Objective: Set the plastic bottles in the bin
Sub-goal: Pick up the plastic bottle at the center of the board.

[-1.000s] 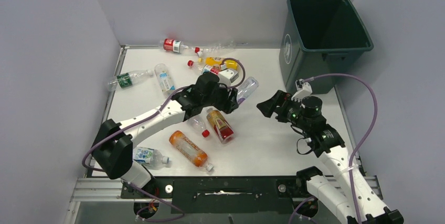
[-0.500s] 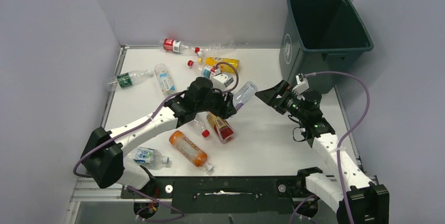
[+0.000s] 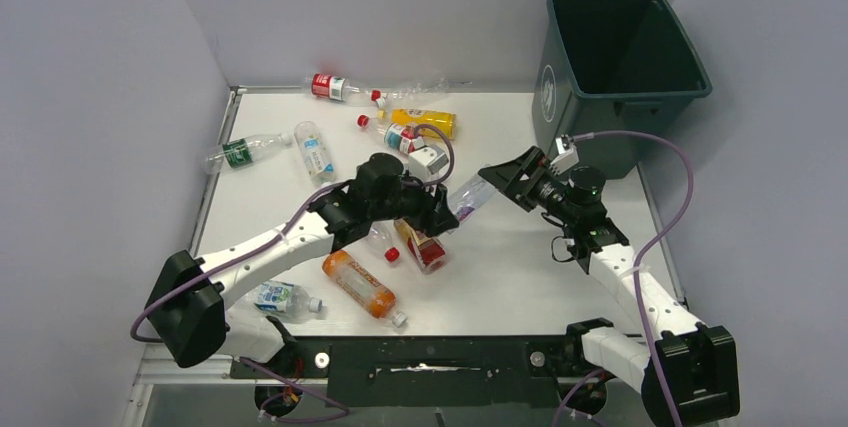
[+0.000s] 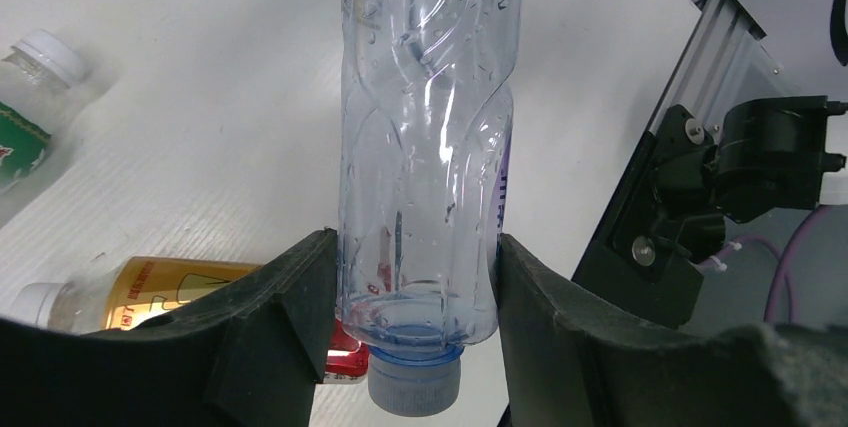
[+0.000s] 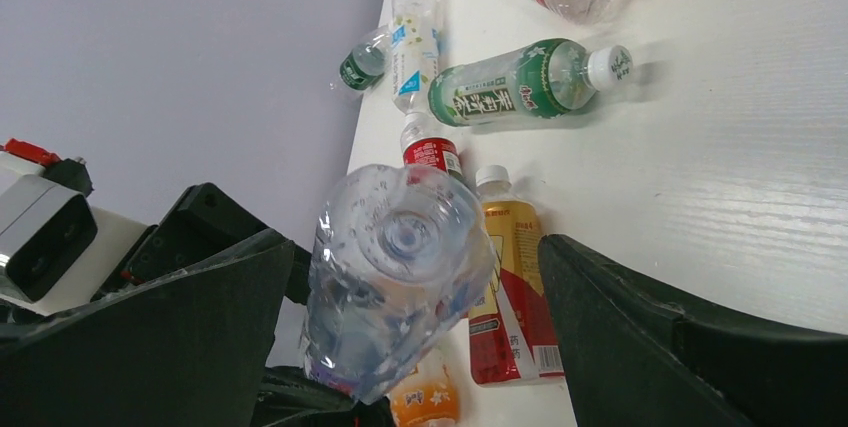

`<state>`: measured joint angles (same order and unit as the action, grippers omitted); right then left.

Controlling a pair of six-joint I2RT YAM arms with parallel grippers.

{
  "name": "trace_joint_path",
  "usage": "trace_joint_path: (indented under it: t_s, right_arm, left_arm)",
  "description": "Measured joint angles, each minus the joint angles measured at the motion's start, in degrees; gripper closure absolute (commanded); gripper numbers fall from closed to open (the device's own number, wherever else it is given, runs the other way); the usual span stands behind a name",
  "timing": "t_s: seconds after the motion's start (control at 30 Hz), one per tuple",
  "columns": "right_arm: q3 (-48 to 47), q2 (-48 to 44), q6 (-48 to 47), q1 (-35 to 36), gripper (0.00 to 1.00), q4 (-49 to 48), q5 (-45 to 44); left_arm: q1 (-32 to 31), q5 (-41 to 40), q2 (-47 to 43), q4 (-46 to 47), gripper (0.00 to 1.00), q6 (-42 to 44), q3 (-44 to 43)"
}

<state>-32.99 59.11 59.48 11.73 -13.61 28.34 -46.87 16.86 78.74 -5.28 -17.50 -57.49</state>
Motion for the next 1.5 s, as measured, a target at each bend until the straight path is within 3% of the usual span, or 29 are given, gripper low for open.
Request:
trace_joint_path:
  t_s: [0.23, 0.5, 0.63, 0.73, 0.87, 1.0, 1.17, 1.5]
  right_arm:
    - [0.0, 0.42, 1.07, 1.07, 0.09, -1.57, -0.02]
    - [0.15, 0.35, 1.51, 1.14, 0.25, -2.75, 0.0]
    - [0.68, -0.31, 1.66, 1.16, 0.25, -2.78, -0.02]
    - [1.57, -2.03, 1.6, 1.46, 0.14, -2.21, -0.13]
    - [2.45, -4.42, 1.16, 1.68, 0.12, -1.16, -0.24]
    - [3.21, -5.25, 0.96, 1.84, 0.24, -0.44, -0.26]
    - [4.07, -5.35, 0.92, 1.84, 0.46, 0.0, -0.26]
    - [4.11, -5.88, 0.98, 1.84, 0.54, 0.44, -0.26]
  left_arm:
    - [-1.55, 1.42, 0.0, 0.7, 0.62, -0.2, 0.09]
    - [-2.54, 1.66, 0.0, 1.68, 0.62, -0.33, 0.37]
    - [-2.82, 1.55, 0.0, 1.68, 0.62, -0.31, 0.37]
    - [-2.95, 1.33, 0.0, 1.68, 0.62, -0.31, 0.37]
    - [-3.13, 0.94, 0.0, 1.66, 0.62, -0.31, 0.39]
    - [-3.37, 0.7, 0.0, 1.66, 0.62, -0.28, 0.42]
    - [-3.69, 0.26, 0.55, 1.53, 0.62, -0.28, 0.42]
    - [-4.04, -0.07, 1.16, 1.62, 0.6, -0.26, 0.42]
